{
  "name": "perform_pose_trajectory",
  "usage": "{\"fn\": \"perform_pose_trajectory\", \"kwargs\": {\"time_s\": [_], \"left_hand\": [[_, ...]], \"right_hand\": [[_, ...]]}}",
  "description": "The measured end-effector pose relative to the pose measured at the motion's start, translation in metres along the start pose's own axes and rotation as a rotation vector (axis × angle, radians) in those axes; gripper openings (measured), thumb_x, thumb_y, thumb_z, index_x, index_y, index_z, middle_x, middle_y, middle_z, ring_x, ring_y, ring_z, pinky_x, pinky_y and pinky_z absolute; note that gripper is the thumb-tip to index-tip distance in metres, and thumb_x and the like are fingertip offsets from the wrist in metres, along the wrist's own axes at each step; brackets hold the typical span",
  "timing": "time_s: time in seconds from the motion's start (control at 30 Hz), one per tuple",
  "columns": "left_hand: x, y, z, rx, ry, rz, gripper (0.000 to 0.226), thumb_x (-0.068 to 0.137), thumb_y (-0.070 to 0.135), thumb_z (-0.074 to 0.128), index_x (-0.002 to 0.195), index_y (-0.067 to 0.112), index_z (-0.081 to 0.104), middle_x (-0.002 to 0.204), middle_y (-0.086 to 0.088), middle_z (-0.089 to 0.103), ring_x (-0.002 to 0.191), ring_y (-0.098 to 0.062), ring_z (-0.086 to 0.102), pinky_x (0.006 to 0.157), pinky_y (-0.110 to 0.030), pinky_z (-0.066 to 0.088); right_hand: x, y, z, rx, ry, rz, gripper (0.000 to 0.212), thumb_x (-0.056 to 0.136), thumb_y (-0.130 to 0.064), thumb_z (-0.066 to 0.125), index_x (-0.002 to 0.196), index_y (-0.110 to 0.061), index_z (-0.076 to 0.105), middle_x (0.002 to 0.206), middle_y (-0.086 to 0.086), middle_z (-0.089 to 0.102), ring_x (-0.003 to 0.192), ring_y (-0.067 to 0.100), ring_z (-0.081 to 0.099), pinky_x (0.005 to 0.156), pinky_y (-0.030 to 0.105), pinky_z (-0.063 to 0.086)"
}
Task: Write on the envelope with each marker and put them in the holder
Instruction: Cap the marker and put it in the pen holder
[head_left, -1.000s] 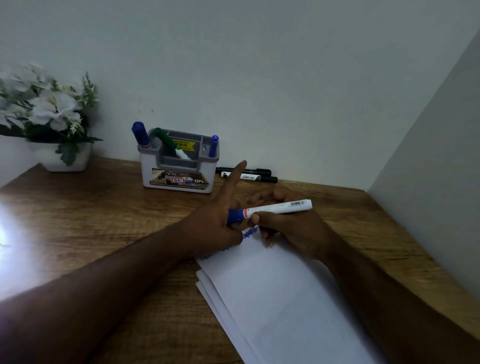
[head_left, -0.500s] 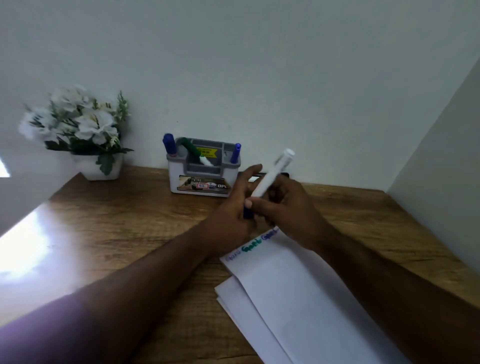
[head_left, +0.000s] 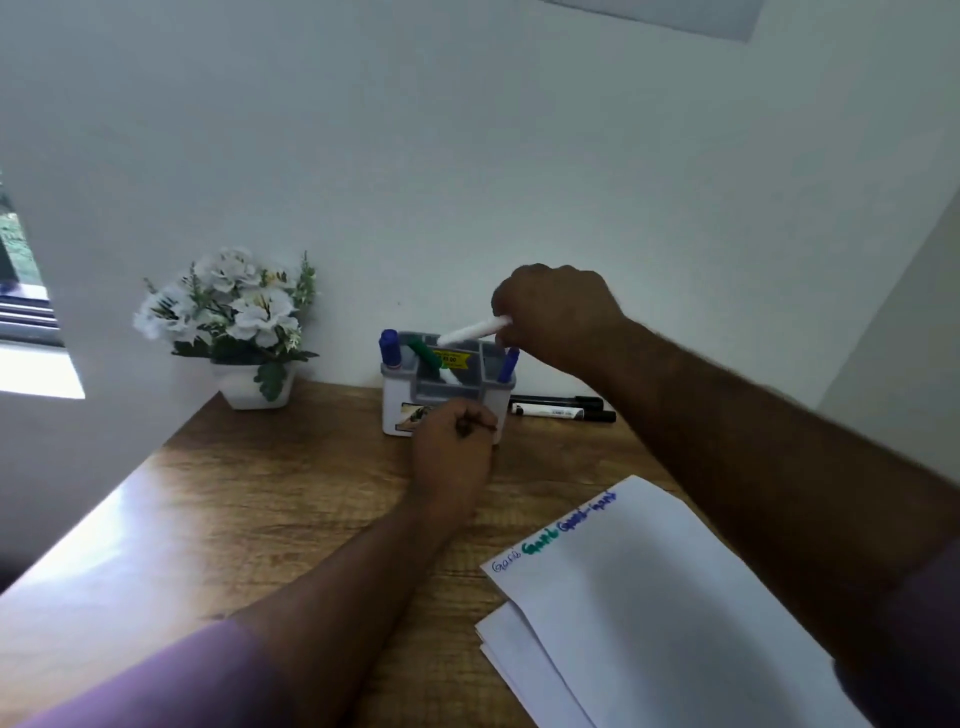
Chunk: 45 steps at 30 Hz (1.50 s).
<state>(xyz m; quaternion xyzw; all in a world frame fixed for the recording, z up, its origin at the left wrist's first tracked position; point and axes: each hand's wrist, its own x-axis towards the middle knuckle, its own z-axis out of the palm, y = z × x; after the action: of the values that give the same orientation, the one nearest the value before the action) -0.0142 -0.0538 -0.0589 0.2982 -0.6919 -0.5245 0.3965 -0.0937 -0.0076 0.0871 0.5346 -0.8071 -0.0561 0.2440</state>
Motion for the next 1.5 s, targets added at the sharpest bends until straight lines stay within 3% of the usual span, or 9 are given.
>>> {"fn": "perform_pose_trajectory", "kwargs": {"time_s": [0.13, 0.27, 0.43, 0.67, 0.93, 1.03, 1.17, 1.3, 1.5], "left_hand": [[0.001, 0.0, 0.001, 0.017, -0.039, -0.027, 0.018, 0.09, 0.001, 0.054, 0.091, 0.012, 0.068, 0.095, 0.002, 0.064, 0.088, -0.008, 0.058, 0.065, -0.01, 0.043], [0.002, -0.002, 0.003, 0.01, -0.043, -0.046, 0.019, 0.09, 0.0, 0.054, 0.089, 0.014, 0.066, 0.092, 0.007, 0.061, 0.086, -0.005, 0.056, 0.068, -0.009, 0.042], [0.002, -0.004, 0.005, 0.054, -0.077, -0.001, 0.019, 0.088, 0.0, 0.056, 0.09, 0.014, 0.068, 0.087, 0.012, 0.059, 0.081, 0.001, 0.054, 0.065, -0.006, 0.04], [0.003, -0.005, 0.006, 0.082, -0.073, 0.014, 0.02, 0.089, 0.0, 0.055, 0.089, 0.014, 0.069, 0.092, 0.005, 0.066, 0.086, -0.006, 0.058, 0.075, -0.012, 0.045], [0.004, -0.01, 0.004, 0.072, -0.106, 0.073, 0.023, 0.087, -0.006, 0.052, 0.086, 0.011, 0.068, 0.084, 0.005, 0.063, 0.077, -0.003, 0.056, 0.058, 0.003, 0.04], [0.004, -0.011, 0.005, 0.097, -0.132, 0.101, 0.022, 0.085, -0.005, 0.053, 0.087, 0.011, 0.069, 0.086, 0.004, 0.064, 0.077, -0.004, 0.057, 0.06, -0.003, 0.044], [0.001, -0.009, 0.006, 0.157, -0.177, 0.146, 0.019, 0.084, -0.001, 0.056, 0.089, 0.011, 0.07, 0.09, 0.002, 0.066, 0.079, -0.002, 0.057, 0.065, -0.01, 0.044], [0.0, -0.008, 0.006, 0.198, -0.202, 0.191, 0.018, 0.084, 0.0, 0.058, 0.09, 0.011, 0.07, 0.093, 0.001, 0.067, 0.082, -0.001, 0.057, 0.07, -0.007, 0.043], [0.0, -0.008, 0.007, 0.254, -0.224, 0.268, 0.014, 0.085, 0.005, 0.062, 0.092, 0.013, 0.071, 0.09, 0.004, 0.063, 0.077, 0.003, 0.054, 0.068, -0.004, 0.041]], "right_hand": [[0.023, -0.015, 0.007, -0.12, -0.087, -0.001, 0.025, 0.083, -0.015, 0.069, 0.107, -0.013, 0.061, 0.109, 0.008, 0.06, 0.085, 0.026, 0.057, 0.068, 0.035, 0.043], [0.037, -0.016, 0.02, 0.189, -0.132, -0.026, 0.06, 0.084, -0.019, 0.072, 0.138, -0.024, 0.046, 0.136, 0.009, 0.048, 0.12, 0.03, 0.051, 0.09, 0.04, 0.046], [0.047, -0.009, 0.021, 0.319, -0.134, -0.109, 0.023, 0.087, -0.014, 0.066, 0.11, -0.013, 0.067, 0.124, 0.009, 0.058, 0.114, 0.025, 0.055, 0.085, 0.028, 0.042], [0.063, -0.027, 0.043, 0.822, -0.039, -0.083, 0.041, 0.093, -0.047, 0.049, 0.132, -0.036, 0.047, 0.151, -0.001, 0.032, 0.139, 0.028, 0.025, 0.111, 0.055, 0.022], [0.033, 0.041, 0.054, 1.124, 0.271, 0.126, 0.019, 0.096, -0.021, 0.054, 0.106, -0.012, 0.068, 0.106, 0.002, 0.067, 0.097, 0.011, 0.059, 0.088, 0.029, 0.044], [0.005, 0.08, 0.079, 0.957, 0.111, 0.245, 0.012, 0.089, -0.011, 0.061, 0.092, -0.008, 0.072, 0.091, 0.008, 0.07, 0.075, 0.009, 0.061, 0.075, 0.027, 0.044], [-0.027, 0.086, 0.129, 0.463, -0.349, 0.193, 0.03, 0.087, -0.013, 0.063, 0.117, -0.017, 0.067, 0.119, 0.006, 0.065, 0.106, 0.022, 0.061, 0.09, 0.029, 0.046], [-0.036, 0.071, 0.148, 0.214, -0.348, 0.113, 0.048, 0.086, -0.017, 0.063, 0.131, -0.027, 0.052, 0.121, 0.005, 0.056, 0.11, 0.025, 0.055, 0.089, 0.038, 0.047], [-0.034, 0.066, 0.132, -0.07, -0.45, 0.106, 0.032, 0.086, -0.037, 0.062, 0.113, -0.021, 0.055, 0.108, 0.003, 0.062, 0.096, 0.022, 0.061, 0.074, 0.036, 0.046]]}}
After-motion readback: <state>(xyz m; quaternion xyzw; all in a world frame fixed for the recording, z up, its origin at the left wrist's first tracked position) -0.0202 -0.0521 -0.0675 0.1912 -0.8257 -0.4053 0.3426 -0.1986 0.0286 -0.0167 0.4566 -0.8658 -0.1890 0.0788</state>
